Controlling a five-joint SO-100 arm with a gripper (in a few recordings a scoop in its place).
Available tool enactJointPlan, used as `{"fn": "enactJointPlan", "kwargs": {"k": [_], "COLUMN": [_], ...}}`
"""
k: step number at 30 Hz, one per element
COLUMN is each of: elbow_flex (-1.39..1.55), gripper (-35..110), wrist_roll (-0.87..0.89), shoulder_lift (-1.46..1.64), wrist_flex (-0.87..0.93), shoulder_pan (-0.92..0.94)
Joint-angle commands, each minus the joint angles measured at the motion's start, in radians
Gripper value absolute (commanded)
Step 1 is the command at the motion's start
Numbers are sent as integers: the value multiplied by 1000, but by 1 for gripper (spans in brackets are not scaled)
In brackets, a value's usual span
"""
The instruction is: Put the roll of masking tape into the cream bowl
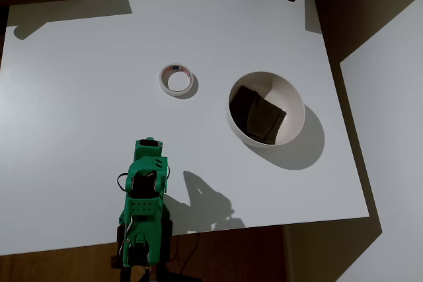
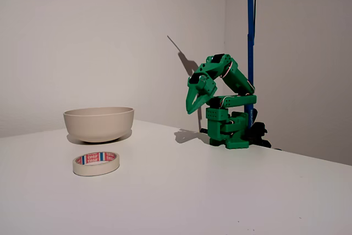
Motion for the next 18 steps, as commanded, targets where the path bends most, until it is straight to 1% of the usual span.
{"fn": "enactJointPlan", "kwargs": {"k": [1,13,18], "elbow_flex": [-170,-503,-732], "gripper": [-8,-8,-8], "wrist_roll": [9,-54,-61], "shoulder_lift": [-117,-541,-749], "wrist_flex": [14,-15,29], "shoulder_pan": [37,187,213]}}
